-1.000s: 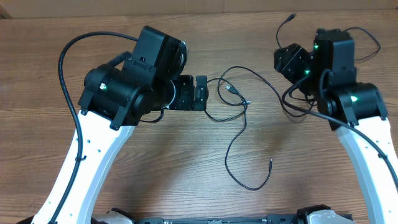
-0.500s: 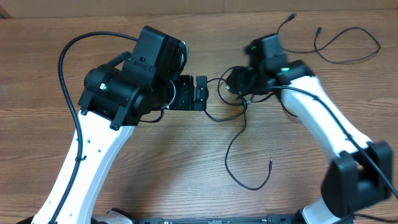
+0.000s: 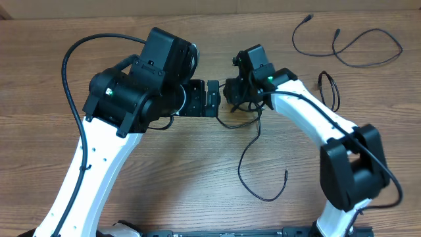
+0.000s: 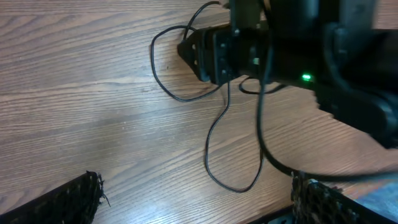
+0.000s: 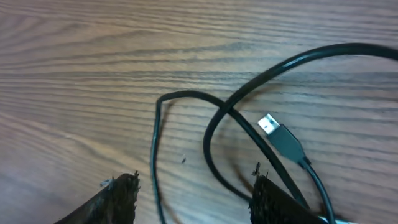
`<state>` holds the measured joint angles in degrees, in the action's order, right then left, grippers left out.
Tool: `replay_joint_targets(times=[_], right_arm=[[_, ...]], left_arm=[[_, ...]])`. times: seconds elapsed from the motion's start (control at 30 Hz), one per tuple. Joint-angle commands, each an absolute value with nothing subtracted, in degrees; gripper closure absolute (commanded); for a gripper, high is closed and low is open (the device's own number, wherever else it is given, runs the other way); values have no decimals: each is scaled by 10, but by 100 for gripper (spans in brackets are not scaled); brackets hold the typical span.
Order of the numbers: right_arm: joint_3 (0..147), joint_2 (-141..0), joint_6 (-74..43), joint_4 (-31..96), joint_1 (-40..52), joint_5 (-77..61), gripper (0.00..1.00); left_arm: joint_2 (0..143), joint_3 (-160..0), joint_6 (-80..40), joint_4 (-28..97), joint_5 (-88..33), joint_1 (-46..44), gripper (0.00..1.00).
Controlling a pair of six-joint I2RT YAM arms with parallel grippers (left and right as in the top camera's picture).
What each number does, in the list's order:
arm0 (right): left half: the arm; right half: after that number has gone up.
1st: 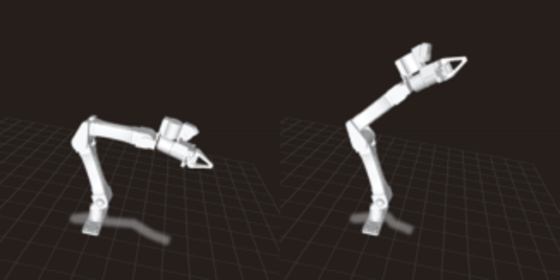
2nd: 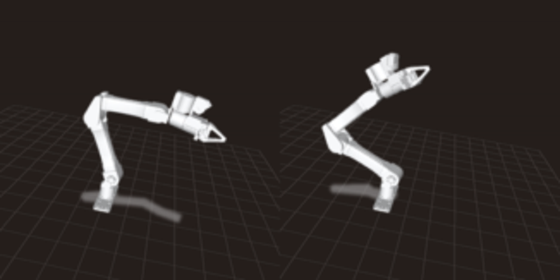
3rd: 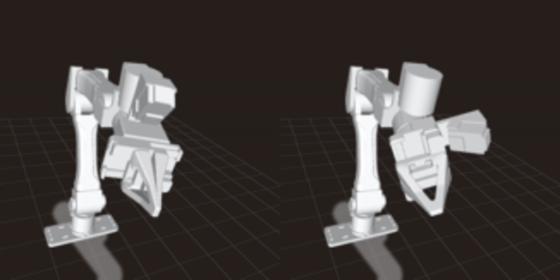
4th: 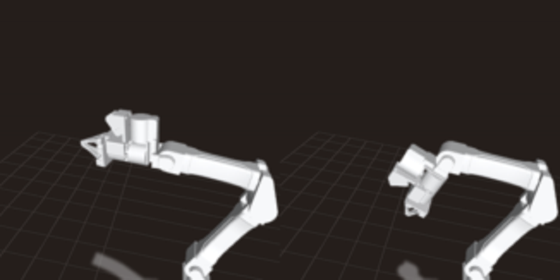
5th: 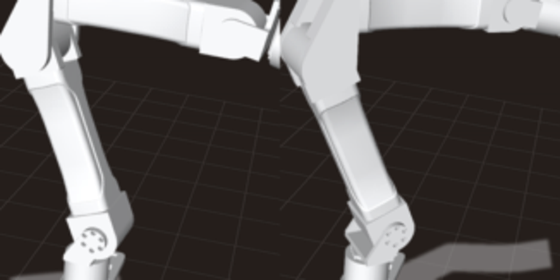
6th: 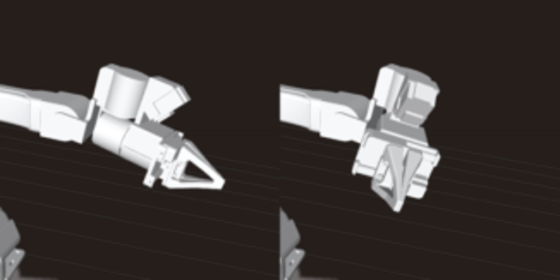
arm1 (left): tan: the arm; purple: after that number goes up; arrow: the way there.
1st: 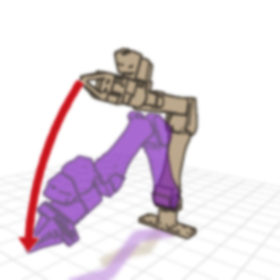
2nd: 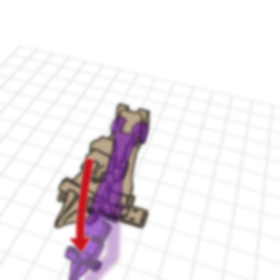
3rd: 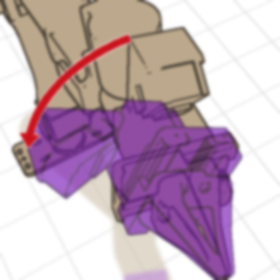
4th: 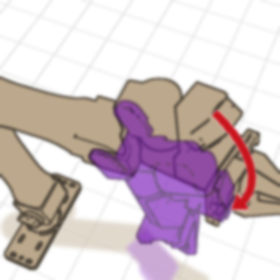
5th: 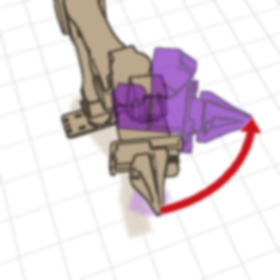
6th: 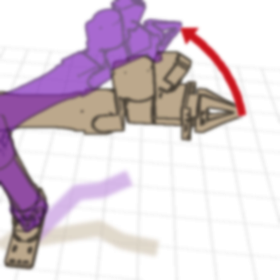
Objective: Untangle cables
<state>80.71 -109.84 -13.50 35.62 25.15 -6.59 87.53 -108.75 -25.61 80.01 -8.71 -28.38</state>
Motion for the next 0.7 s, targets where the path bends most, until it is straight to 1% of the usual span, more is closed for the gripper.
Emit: replay_joint_targets(times=[0.0,0.2,0.4,0.6,0.67], right_arm=[[817,-1129,-130,345,255,-63,42],[817,-1158,-130,327,255,-75,43],[817,-1168,-134,298,255,-60,54],[817,-1178,-134,286,255,-60,54],[817,-1185,-135,288,255,-61,59]], left_arm=[[866,-1088,-264,799,-84,-281,0],[866,-1088,-264,799,-84,-281,0],[866,-1088,-264,799,-84,-281,0],[866,-1088,-264,799,-84,-281,0],[866,-1088,-264,799,-84,-281,0]])
